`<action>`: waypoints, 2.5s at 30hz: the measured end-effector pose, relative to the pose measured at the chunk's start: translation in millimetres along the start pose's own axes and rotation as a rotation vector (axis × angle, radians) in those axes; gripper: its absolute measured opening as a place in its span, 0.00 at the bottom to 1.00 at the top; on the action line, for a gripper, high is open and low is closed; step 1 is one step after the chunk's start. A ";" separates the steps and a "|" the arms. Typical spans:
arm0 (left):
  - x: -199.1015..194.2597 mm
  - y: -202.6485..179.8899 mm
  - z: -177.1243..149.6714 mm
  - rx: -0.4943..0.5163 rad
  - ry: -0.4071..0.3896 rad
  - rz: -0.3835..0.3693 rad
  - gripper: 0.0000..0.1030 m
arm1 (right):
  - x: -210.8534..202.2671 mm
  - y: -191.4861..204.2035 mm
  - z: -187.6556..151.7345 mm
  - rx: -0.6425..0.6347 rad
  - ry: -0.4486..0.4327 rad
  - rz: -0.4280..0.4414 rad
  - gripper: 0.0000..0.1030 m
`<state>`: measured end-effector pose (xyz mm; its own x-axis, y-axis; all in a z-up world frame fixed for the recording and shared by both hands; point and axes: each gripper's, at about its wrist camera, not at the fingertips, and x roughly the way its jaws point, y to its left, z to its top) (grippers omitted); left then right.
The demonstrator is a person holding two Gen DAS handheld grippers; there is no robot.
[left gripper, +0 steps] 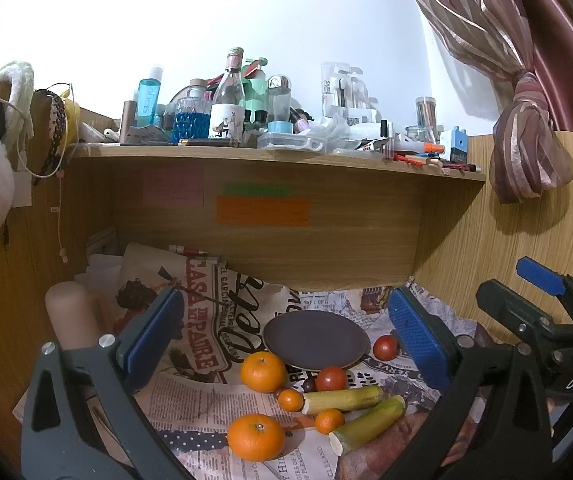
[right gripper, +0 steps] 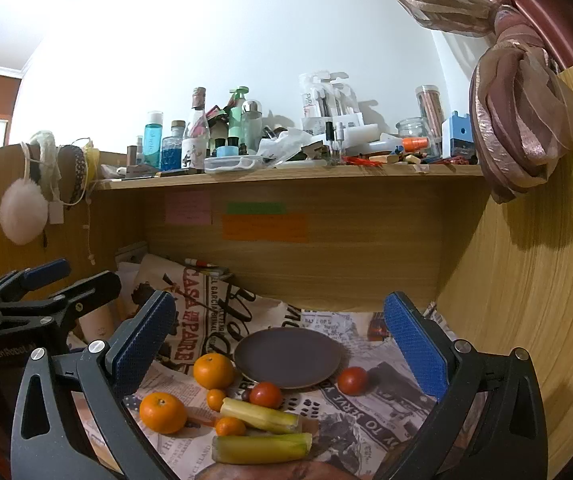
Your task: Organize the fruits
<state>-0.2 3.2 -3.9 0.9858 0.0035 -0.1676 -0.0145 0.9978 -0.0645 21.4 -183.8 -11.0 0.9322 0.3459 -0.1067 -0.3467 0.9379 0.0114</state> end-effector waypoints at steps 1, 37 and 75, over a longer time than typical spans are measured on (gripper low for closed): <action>0.0 0.0 0.0 -0.001 0.000 -0.001 1.00 | 0.1 0.1 0.0 0.000 0.000 -0.001 1.00; 23.3 -5.3 -12.2 0.040 0.075 -0.008 0.87 | 28.8 -12.6 -13.3 0.036 0.104 0.046 1.00; 146.0 48.1 -147.5 -0.052 0.669 -0.051 0.63 | 117.1 -89.1 -87.9 0.104 0.598 -0.037 0.65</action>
<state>118.4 42.0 -176.5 0.6702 -0.1022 -0.7351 0.0049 0.9911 -0.1334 152.4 -229.2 -111.9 0.7128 0.2668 -0.6486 -0.2754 0.9570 0.0909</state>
